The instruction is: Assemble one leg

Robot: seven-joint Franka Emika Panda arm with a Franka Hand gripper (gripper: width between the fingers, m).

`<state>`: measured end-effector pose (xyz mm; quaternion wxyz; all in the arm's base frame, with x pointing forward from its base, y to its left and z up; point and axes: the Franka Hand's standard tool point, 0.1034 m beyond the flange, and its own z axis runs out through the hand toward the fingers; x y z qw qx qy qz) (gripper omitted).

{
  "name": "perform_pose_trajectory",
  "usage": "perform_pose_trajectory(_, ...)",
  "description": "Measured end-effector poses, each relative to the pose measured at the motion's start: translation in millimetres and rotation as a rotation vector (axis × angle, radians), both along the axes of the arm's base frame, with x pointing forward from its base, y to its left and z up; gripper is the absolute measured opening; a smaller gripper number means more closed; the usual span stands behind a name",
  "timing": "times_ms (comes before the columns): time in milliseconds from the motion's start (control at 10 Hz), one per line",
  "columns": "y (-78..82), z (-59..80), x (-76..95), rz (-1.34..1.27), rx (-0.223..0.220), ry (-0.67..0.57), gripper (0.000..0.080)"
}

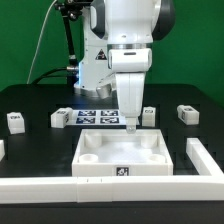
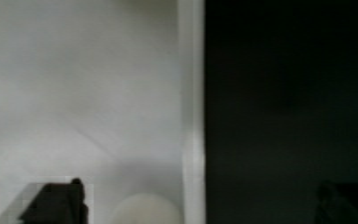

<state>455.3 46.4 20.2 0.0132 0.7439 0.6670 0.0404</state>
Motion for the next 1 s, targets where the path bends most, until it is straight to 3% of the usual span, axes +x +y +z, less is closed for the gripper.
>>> perform_pose_trajectory(200,1.2,-11.1,-2.0,-0.008,0.006,0.008,0.065)
perform_pose_trajectory(500,2.2,-10.4,1.0,-0.013,0.007,0.004,0.065)
perform_pose_trajectory(700,1.6,-10.9,0.3,-0.014,0.007,0.005,0.04)
perform_pose_trajectory(800,1.6,-10.9,0.3,-0.014,0.007,0.005,0.04)
perform_pose_trajectory(1000,1.5,-11.0,0.3,-0.014,0.007,0.005,0.0075)
